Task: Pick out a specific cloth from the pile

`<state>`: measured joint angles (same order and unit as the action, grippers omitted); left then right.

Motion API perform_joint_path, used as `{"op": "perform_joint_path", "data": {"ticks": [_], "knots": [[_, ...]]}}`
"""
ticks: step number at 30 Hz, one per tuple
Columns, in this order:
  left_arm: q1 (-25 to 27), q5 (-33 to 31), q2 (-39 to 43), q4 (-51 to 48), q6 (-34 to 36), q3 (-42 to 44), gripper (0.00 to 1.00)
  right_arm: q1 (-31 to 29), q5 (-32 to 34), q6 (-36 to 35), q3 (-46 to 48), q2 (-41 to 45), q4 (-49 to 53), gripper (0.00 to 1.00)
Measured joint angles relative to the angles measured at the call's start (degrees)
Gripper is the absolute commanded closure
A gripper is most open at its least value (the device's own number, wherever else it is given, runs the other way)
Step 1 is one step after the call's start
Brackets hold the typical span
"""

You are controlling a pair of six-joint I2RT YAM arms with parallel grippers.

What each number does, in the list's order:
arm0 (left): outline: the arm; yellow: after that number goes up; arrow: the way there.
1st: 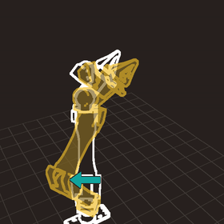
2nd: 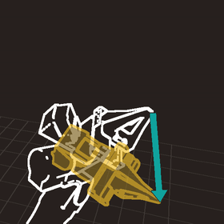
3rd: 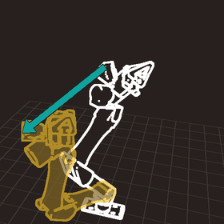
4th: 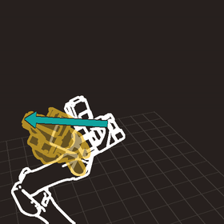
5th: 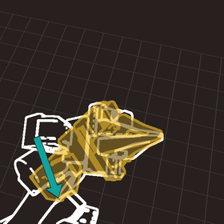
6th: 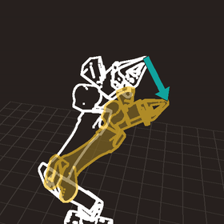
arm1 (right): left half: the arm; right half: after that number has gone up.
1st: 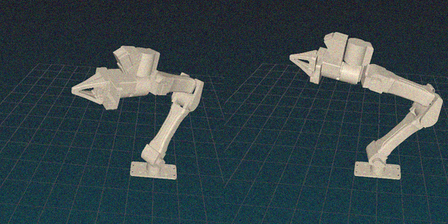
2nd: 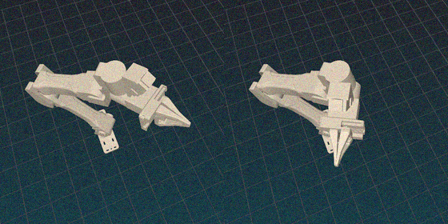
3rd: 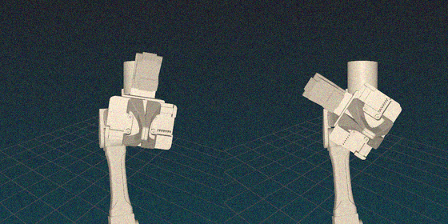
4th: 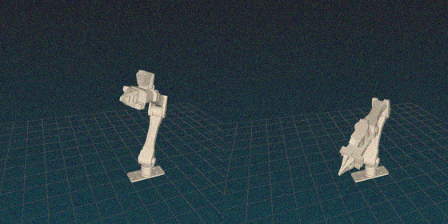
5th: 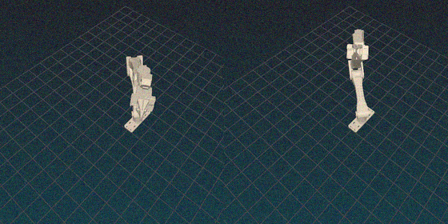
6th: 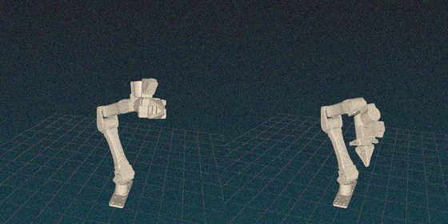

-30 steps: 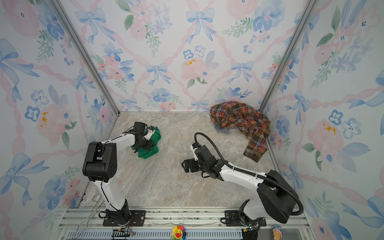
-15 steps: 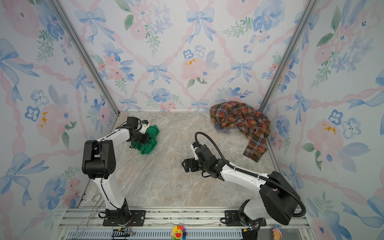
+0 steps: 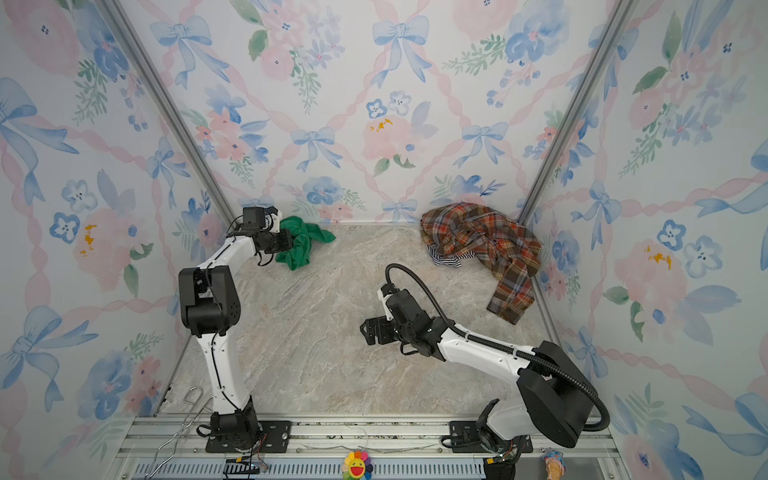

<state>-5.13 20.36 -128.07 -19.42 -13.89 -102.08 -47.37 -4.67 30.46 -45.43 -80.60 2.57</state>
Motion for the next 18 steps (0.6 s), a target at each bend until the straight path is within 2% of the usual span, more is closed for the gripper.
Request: {"op": "perform_joint_path", "data": {"ticks": [14, 16, 18], "knots": [[-0.7, -6.0, 0.0, 2.7, -0.3, 6.7, 1.00, -1.2, 0.4, 0.2, -0.7, -2.8, -0.2, 0.03], [-0.5, -7.4, 0.2, 2.7, 0.8, 6.8, 0.91, -1.5, 0.4, 0.2, -0.8, -2.8, -0.2, 0.03], [-0.4, -8.3, 0.3, 2.7, 1.9, 6.8, 0.75, -1.6, 0.4, 0.2, -0.7, -2.8, -0.2, 0.03]]}}
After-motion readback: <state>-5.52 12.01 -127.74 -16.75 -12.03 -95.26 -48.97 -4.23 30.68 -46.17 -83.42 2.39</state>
